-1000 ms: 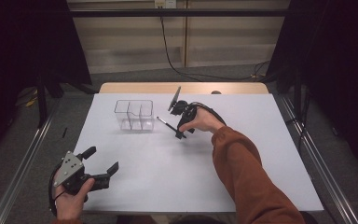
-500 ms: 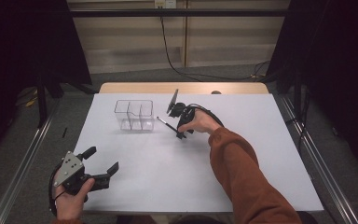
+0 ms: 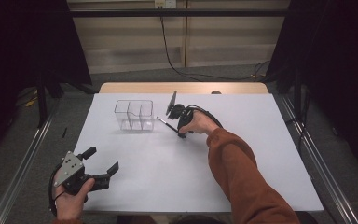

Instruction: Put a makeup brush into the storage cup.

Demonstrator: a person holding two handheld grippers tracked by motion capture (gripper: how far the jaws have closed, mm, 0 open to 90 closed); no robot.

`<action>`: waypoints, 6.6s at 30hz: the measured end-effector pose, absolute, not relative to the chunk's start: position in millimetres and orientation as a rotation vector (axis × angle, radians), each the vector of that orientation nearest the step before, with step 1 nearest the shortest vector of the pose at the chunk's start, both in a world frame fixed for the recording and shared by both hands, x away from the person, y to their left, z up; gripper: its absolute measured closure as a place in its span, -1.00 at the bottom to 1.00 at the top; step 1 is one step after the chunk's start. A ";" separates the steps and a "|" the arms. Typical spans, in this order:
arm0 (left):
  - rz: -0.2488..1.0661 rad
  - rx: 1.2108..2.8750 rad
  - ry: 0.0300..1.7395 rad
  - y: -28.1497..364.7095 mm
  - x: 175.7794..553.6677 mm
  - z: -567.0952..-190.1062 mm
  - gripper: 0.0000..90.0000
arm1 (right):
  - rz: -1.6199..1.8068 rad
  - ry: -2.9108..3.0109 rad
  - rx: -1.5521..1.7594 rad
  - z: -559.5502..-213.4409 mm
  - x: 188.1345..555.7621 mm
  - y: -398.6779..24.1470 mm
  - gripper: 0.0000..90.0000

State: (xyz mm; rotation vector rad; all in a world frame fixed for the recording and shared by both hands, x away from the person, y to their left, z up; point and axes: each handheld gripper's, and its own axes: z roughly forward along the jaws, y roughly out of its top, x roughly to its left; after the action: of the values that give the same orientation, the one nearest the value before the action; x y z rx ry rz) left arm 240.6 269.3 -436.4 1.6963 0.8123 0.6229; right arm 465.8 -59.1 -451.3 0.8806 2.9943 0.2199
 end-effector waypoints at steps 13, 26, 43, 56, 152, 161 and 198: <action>0.623 1.699 0.816 269.0 240.7 -436.7 -0.93 | 0.205 2.985 0.929 -451.5 466.5 -58.9 0.87; 0.624 1.696 0.818 269.6 240.6 -436.7 -0.93 | 0.228 2.965 1.026 -451.0 467.4 -62.3 0.88; 0.621 1.690 0.827 269.1 240.5 -437.0 -0.93 | 0.386 2.909 1.114 -441.6 468.0 -78.3 0.88; 0.624 1.691 0.826 269.4 240.4 -436.8 -0.93 | 0.570 2.847 1.172 -436.3 461.2 -83.1 0.88; 0.626 1.679 0.814 260.2 247.1 -429.8 -0.93 | 1.638 2.291 0.979 -429.8 378.8 -145.3 0.88; 0.604 1.680 0.784 250.0 252.0 -423.9 -0.93 | 1.646 2.310 0.941 -428.6 365.9 -148.2 0.88; 0.480 1.693 0.598 172.6 280.6 -395.4 -0.94 | 1.722 2.337 0.827 -427.5 324.6 -146.0 0.88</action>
State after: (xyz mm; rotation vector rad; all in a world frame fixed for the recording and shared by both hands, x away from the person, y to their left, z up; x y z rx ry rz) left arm 280.6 172.6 -395.4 1.6928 0.5983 0.4803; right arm 324.6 -146.0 -427.5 0.8269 2.3374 1.7224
